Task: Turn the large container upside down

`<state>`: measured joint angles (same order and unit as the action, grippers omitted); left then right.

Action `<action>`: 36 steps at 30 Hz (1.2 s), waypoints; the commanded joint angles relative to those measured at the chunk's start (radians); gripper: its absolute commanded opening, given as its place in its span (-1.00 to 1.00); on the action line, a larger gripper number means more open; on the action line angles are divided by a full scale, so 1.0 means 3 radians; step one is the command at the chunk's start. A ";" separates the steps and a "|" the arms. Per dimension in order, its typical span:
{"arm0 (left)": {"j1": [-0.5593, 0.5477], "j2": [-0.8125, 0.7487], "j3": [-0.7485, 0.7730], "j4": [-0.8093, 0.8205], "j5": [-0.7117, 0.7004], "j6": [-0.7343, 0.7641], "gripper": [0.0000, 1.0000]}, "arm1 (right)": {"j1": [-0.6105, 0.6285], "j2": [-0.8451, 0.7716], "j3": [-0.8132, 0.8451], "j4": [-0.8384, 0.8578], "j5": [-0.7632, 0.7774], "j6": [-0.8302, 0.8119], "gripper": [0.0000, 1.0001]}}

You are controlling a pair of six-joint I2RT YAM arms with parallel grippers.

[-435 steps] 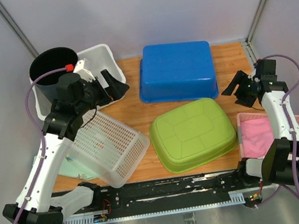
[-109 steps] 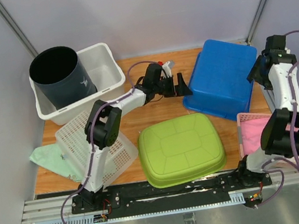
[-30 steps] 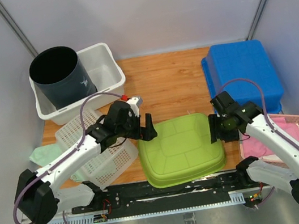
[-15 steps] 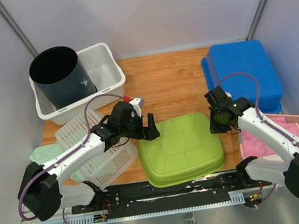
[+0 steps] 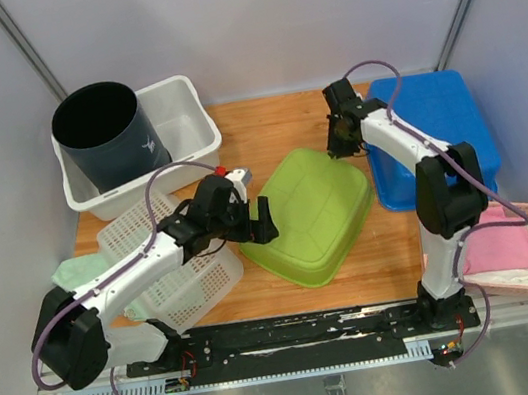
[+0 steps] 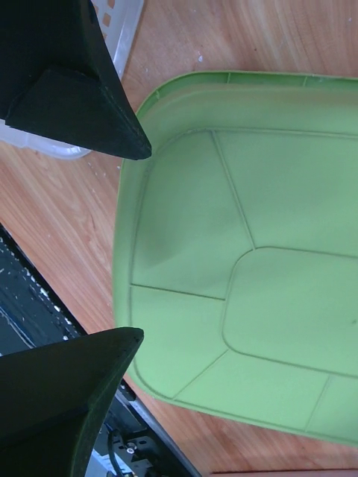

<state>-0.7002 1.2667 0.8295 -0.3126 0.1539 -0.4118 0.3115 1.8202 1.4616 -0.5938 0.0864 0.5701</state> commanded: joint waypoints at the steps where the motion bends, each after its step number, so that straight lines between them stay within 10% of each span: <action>1: 0.0002 -0.0091 0.0292 -0.0122 -0.0085 0.0090 0.98 | -0.0021 0.0174 0.0654 -0.0310 -0.0045 -0.0196 -0.59; 12: 0.0303 0.0160 0.0649 -0.0119 -0.0090 0.0194 0.98 | -0.0019 -0.1575 -0.1098 -0.0313 -0.0155 -0.0183 0.07; 20: 0.0314 0.0425 0.0490 0.0030 0.0104 0.0345 0.98 | -0.0019 -0.2423 -0.2480 0.0352 -0.1088 0.0650 0.05; 36: 0.0309 0.0676 0.0275 0.0687 0.0864 0.0045 0.98 | -0.0461 -0.0583 -0.0913 0.0745 -0.0923 0.0345 -0.24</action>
<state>-0.6098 1.4063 0.8867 -0.2020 0.3588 -0.3737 0.2195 1.5269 1.0584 -0.4091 -0.1776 0.7059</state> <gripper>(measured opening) 0.992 0.386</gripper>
